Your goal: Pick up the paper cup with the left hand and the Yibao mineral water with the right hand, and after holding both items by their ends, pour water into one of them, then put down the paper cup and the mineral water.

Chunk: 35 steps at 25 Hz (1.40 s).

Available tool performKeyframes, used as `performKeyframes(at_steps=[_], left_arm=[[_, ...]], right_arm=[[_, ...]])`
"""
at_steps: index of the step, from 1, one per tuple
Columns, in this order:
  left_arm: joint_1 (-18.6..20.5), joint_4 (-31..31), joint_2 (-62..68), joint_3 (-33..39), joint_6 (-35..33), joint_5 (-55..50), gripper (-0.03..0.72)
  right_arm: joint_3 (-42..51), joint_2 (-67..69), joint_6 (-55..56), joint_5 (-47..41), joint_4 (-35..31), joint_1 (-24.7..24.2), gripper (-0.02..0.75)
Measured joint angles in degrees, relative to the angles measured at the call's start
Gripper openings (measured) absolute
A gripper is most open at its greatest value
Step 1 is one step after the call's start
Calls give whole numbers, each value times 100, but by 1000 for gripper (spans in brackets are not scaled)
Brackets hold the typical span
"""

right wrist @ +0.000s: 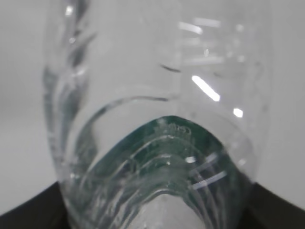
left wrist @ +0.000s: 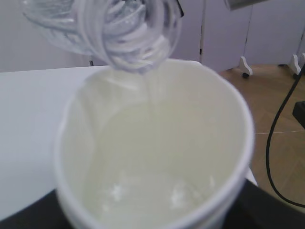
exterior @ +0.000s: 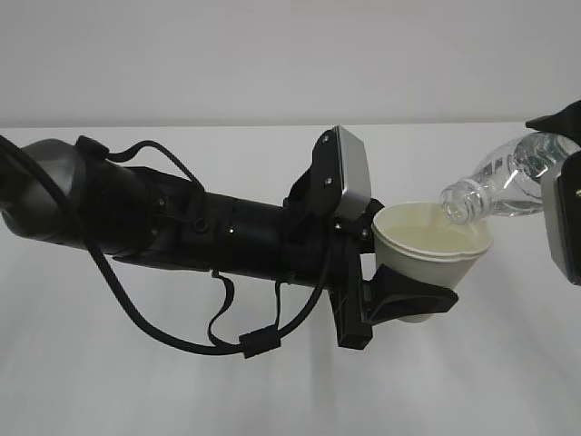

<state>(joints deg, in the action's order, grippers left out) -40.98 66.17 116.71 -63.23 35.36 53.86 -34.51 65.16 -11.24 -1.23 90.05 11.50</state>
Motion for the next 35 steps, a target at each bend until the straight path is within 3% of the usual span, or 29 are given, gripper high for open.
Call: performKeyframes(at_steps=[10, 35], left_arm=[[0, 0, 0, 0, 2, -4, 436], [0, 0, 0, 0, 112, -97, 436]], right_arm=[[0, 0, 101, 0, 0, 0, 465], [0, 0, 1681, 17, 0, 0, 465]])
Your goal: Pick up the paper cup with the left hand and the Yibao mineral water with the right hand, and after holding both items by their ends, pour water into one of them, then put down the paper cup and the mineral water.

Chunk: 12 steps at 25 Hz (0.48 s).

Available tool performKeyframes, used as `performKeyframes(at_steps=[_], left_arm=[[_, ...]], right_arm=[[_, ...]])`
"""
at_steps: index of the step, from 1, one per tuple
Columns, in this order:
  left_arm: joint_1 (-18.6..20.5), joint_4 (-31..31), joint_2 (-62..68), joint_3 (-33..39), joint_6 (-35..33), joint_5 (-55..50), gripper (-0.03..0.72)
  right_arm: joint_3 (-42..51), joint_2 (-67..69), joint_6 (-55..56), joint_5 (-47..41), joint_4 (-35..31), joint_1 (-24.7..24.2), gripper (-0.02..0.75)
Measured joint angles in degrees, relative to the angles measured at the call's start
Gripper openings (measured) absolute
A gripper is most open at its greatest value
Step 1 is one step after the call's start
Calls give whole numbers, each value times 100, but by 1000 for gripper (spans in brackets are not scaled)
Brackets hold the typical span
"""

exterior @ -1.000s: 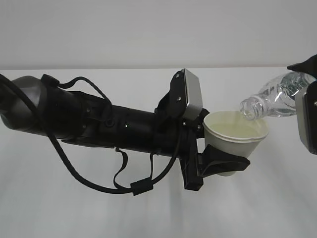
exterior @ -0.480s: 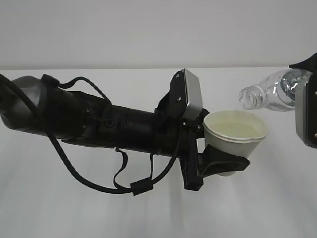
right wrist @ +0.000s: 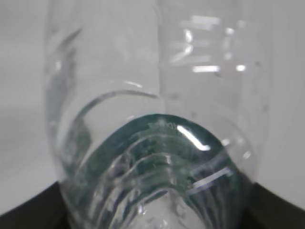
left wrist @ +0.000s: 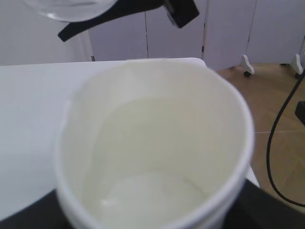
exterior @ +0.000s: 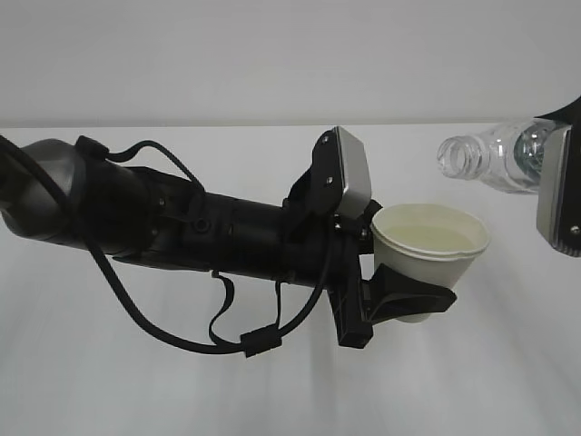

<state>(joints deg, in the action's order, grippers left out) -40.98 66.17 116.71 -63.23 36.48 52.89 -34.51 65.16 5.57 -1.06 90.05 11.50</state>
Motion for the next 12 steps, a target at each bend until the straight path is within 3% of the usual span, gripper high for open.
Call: performKeyframes(at_steps=[12], left_arm=[[0, 0, 0, 0, 35, 0, 435]], right_arm=[[0, 0, 522, 10, 0, 0, 465]])
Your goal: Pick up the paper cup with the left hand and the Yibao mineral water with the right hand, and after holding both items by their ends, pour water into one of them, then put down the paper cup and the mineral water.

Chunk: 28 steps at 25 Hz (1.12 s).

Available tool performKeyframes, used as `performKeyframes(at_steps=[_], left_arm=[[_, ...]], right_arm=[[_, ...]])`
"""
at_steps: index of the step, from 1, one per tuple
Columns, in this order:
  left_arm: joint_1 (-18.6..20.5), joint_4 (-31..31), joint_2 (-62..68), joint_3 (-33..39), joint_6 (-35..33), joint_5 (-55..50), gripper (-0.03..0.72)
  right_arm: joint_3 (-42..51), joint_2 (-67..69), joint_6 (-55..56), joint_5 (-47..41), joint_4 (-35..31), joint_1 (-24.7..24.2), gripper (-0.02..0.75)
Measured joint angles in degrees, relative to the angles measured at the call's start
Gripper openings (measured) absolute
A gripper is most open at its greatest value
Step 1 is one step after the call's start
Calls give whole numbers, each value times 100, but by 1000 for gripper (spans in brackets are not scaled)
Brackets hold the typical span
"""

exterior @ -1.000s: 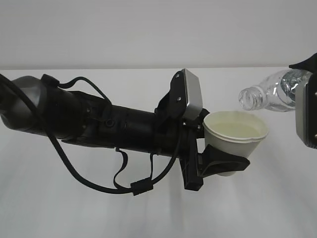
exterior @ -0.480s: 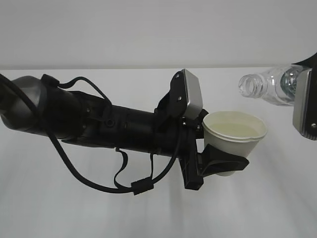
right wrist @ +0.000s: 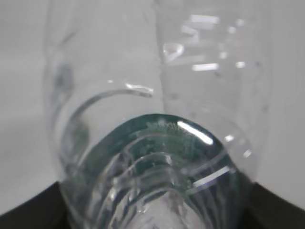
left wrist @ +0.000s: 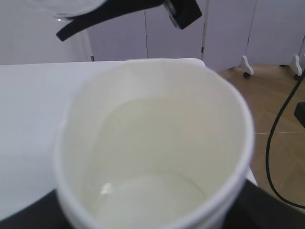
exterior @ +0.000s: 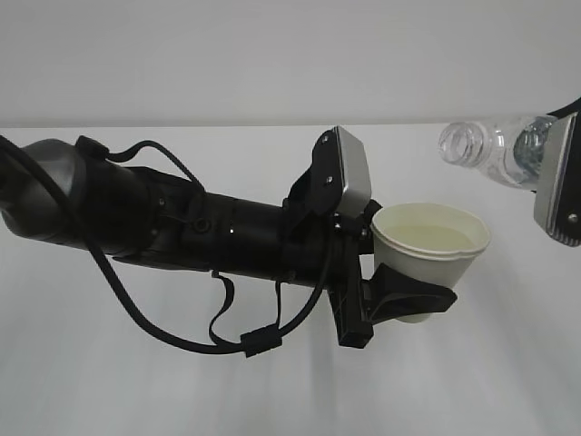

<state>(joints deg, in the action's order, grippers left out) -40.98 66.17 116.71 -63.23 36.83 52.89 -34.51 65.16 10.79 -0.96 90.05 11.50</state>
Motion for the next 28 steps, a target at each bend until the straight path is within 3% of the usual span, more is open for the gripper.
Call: performKeyframes(at_steps=[20, 28], left_arm=[[0, -373, 0, 0, 3, 69, 435], [224, -527, 0, 0, 56, -15, 435]], right_arm=[[0, 0, 444, 96, 0, 0, 465], [0, 0, 654, 96, 0, 0, 465]])
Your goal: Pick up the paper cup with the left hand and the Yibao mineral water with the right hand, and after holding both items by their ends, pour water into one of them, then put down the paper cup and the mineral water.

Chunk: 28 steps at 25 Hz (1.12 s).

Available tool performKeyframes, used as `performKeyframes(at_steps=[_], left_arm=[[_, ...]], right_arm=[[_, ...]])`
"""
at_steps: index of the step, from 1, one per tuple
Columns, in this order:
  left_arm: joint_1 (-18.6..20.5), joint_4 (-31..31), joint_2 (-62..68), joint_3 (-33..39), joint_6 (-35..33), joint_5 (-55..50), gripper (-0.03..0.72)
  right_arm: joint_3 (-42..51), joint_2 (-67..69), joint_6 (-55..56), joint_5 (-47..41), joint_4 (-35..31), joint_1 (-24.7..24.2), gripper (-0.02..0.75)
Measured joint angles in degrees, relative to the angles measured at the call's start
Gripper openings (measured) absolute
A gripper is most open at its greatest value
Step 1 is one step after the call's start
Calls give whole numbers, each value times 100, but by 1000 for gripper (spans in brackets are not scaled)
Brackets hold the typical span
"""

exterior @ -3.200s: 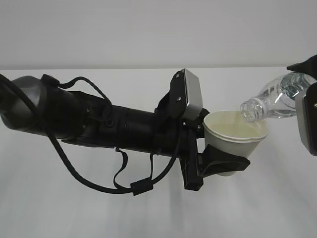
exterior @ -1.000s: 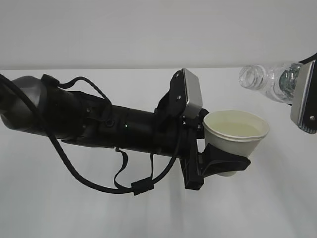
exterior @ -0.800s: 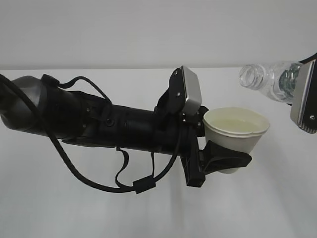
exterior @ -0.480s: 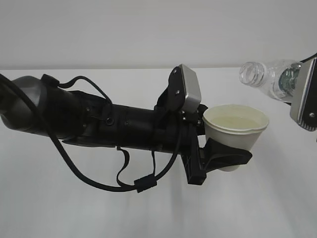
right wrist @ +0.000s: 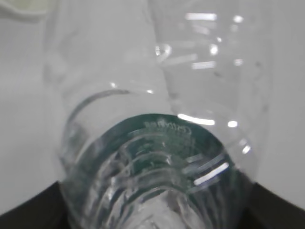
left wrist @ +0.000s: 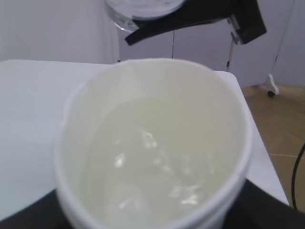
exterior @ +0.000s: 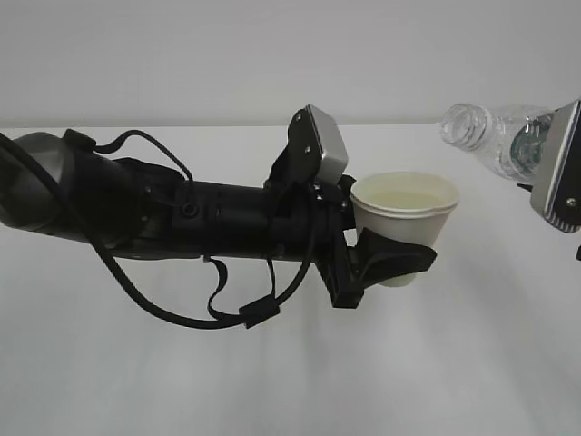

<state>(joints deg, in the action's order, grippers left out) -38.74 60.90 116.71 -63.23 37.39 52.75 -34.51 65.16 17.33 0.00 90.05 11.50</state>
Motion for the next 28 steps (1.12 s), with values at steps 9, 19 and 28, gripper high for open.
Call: performKeyframes(at_steps=[9, 19, 28], left_arm=[[437, -54, 0, 0, 13, -36, 435], [915, -79, 0, 0, -43, -69, 435], [1327, 8, 0, 0, -201, -69, 435]], right_arm=[[0, 0, 88, 0, 0, 0, 465], [0, 0, 97, 0, 0, 0, 465], [0, 0, 110, 0, 0, 0, 465]])
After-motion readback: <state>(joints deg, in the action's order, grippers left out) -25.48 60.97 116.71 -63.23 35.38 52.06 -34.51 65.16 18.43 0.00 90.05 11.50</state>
